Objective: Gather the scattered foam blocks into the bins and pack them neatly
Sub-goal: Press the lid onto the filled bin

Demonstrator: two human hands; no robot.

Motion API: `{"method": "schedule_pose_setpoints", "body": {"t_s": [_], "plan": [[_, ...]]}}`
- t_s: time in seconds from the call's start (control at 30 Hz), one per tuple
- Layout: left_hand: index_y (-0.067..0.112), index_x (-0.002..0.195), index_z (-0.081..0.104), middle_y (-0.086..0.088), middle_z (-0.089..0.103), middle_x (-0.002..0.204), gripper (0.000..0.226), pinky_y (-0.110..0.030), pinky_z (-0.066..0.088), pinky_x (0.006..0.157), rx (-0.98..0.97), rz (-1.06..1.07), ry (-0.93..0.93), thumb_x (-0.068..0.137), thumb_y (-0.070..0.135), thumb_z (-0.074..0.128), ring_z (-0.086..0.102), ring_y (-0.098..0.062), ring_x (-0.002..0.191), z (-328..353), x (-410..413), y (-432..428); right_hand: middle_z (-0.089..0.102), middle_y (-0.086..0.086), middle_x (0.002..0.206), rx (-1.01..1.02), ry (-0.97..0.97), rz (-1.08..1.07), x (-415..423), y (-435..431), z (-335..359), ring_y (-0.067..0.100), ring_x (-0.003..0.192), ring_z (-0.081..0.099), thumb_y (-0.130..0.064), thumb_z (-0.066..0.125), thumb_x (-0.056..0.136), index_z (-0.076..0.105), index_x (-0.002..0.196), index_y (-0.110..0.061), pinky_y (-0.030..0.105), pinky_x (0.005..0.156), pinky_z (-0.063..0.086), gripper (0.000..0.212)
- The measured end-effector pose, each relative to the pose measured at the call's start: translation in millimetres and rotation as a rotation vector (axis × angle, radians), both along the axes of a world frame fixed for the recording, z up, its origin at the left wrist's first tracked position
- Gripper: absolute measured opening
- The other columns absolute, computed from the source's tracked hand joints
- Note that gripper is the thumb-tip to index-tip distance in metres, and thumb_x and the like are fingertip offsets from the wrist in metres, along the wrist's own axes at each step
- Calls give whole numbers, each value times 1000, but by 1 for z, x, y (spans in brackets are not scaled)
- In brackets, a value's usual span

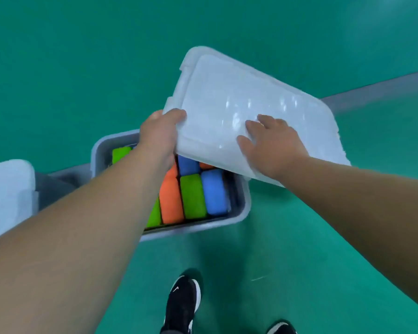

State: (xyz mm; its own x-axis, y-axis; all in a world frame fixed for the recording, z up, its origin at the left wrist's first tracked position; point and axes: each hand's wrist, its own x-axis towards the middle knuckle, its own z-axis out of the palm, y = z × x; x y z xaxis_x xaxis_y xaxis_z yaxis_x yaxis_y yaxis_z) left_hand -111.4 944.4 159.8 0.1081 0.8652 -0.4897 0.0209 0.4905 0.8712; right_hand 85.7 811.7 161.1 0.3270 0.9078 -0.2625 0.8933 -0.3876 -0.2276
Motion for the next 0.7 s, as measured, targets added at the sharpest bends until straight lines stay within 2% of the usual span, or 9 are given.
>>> {"method": "schedule_pose_setpoints", "body": {"t_s": [0.1,0.2,0.27,0.37,0.43,0.53,0.6,0.63,0.7], "plan": [[14,125,69,-8,79,112,49,-57,62,79,-192,137,-45,80,30,81,77,-33,98,-27,-107,1,43,4,151,13,40,148,-74,25,-22,32,137,41,-58,28,101,46,145,-24,45,112,36,58],[18,130,65,-8,78,115,49,-53,62,83,-270,258,-23,86,31,81,77,-31,99,-59,-197,-12,24,3,167,-91,78,304,-147,44,-48,28,151,25,-59,30,102,33,157,-23,44,122,24,66],[21,122,68,-4,79,108,43,-50,63,83,-269,325,117,84,35,82,78,-29,94,-80,-246,-21,24,4,167,-130,82,380,-188,51,-66,28,149,27,-58,28,103,35,155,-20,46,121,26,65],[29,109,74,5,77,103,48,-41,60,90,-231,117,623,77,65,72,74,-24,93,-104,-294,-31,37,6,154,-224,76,409,-236,55,-89,30,136,39,-58,29,102,46,144,-19,46,112,35,60],[25,114,71,1,70,106,49,-33,53,86,-191,-87,887,89,66,59,66,-25,93,-112,-309,-37,44,7,136,-259,27,427,-256,56,-101,30,120,45,-56,32,100,51,132,-18,45,102,42,53],[21,112,60,-11,51,109,43,-37,48,86,-190,-372,1190,101,59,43,56,-31,102,-127,-317,-33,45,7,124,-275,-45,453,-274,61,-112,30,113,45,-52,36,100,51,128,-18,43,95,43,47],[19,121,58,-13,49,116,49,-40,45,86,-207,-509,1306,103,58,36,49,-31,116,-134,-319,-29,44,8,126,-272,-97,479,-279,69,-117,30,114,44,-48,38,99,50,131,-19,42,94,41,44],[15,127,59,-14,52,121,53,-40,45,85,-227,-533,1302,104,58,37,49,-30,115,-138,-320,-26,43,9,127,-260,-116,484,-281,74,-119,31,114,44,-46,40,99,51,131,-19,42,95,41,44],[9,123,63,-11,60,112,50,-36,46,79,-230,-551,1223,106,52,43,57,-28,99,-140,-321,-22,39,10,135,-238,-119,470,-285,86,-121,32,118,44,-46,42,98,53,133,-18,43,99,41,46]]}}
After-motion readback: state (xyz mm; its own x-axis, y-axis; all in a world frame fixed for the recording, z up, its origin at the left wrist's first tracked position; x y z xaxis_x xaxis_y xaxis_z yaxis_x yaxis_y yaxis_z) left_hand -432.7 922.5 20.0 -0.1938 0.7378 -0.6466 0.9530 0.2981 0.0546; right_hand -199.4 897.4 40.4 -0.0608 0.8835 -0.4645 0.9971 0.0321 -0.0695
